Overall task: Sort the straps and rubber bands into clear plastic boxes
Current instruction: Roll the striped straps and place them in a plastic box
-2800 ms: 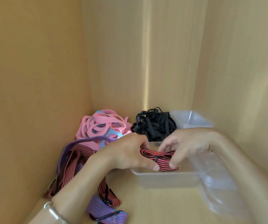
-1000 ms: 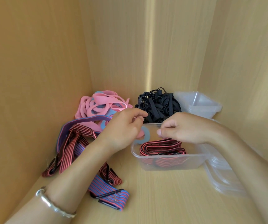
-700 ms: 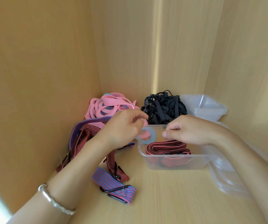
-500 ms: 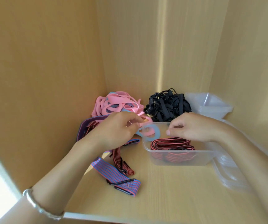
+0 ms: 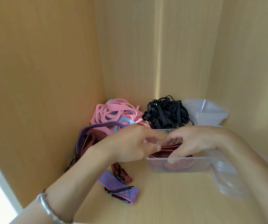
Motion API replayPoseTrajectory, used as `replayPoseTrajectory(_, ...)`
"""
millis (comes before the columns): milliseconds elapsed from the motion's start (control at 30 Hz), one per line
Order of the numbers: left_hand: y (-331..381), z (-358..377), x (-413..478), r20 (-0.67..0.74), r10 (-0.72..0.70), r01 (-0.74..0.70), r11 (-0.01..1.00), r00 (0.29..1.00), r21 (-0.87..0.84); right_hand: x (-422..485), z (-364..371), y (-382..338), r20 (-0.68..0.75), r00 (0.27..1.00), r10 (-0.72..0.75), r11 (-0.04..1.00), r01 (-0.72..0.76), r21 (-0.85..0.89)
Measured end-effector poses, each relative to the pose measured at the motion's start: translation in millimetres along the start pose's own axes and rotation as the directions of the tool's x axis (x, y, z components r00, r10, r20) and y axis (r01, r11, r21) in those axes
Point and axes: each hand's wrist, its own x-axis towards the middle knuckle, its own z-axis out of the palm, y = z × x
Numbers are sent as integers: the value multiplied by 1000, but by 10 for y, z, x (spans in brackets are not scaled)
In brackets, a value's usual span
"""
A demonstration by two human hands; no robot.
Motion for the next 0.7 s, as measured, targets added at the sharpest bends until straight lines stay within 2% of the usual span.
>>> replayPoseTrajectory(67, 31, 29, 38, 61, -57, 53, 996, 996, 77, 8, 14, -17, 5, 1000, 0, 1000, 0, -21)
replayPoseTrajectory(133, 48, 63, 57, 54, -88, 82, 992, 995, 96, 21, 23, -36, -3, 1000, -11, 999, 10, -49)
replayPoseTrajectory(467, 31, 163, -1, -67, 19, -14, 997, 998, 73, 42, 22, -8, -40, 999, -25, 1000, 25, 12)
replayPoseTrajectory(600, 81, 181, 6, -54, 47, -43, 996, 997, 79, 50, 39, 15, -2, 999, -38, 997, 38, 60)
replayPoseTrajectory(700, 94, 183, 16, -52, 19, -12, 992, 998, 124, 33, 17, 9, 14, 1000, -18, 999, 18, 48)
